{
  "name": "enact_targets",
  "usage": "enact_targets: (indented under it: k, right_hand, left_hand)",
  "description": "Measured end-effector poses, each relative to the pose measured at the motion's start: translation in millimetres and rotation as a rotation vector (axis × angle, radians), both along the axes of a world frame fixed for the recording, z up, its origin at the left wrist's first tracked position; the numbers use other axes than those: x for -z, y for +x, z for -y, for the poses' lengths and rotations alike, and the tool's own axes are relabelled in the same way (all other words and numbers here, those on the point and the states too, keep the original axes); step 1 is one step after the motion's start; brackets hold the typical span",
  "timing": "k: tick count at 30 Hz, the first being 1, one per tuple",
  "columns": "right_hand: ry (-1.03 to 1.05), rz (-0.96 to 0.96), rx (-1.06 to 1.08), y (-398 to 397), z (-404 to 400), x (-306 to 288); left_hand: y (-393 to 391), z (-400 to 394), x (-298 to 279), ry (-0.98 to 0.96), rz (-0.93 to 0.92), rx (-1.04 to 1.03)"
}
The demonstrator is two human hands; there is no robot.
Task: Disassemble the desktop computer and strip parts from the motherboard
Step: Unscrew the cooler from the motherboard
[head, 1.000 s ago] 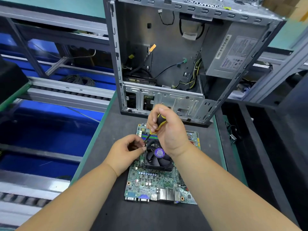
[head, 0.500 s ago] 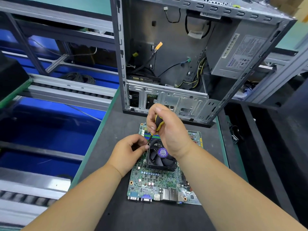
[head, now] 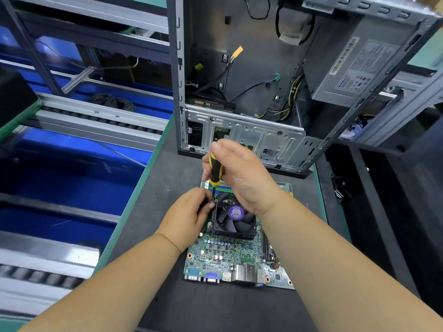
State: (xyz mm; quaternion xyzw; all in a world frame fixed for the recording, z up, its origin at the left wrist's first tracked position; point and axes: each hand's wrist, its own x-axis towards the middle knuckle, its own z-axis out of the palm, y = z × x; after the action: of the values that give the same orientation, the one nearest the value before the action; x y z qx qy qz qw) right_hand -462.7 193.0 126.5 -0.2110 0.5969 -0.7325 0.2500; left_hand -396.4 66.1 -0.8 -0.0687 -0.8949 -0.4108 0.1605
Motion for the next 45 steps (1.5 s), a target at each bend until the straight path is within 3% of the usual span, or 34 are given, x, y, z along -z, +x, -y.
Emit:
enact_targets:
  k: [10, 23, 31, 39, 45]
  right_hand:
    - [-0.155, -0.038, 0.103, 5.8, 7.9, 13.8]
    - [-0.065, 0.044, -0.139, -8.9, 17.1, 4.1]
    - [-0.108, 0.013, 0.155, 4.7, 16.3, 9.5]
    - [-0.15, -0.011, 0.126, 8.9, 20.5, 5.9]
    - [-0.108, -0.017, 0.297, 7.7, 13.5, 5.7]
  left_hand:
    - [-1.0, -0.9, -0.6, 0.059, -0.037, -0.024]
    - [-1.7, 1.5, -0.2, 0.046, -0.05, -0.004]
    - [-4.5, 3.0, -1.1, 0.042, -0.045, 0.03]
    - [-5.4, 2.2, -1.2, 0.021, -0.041, 0.044]
    - [-4.5, 1.8, -0.5, 0.001, -0.03, 0.036]
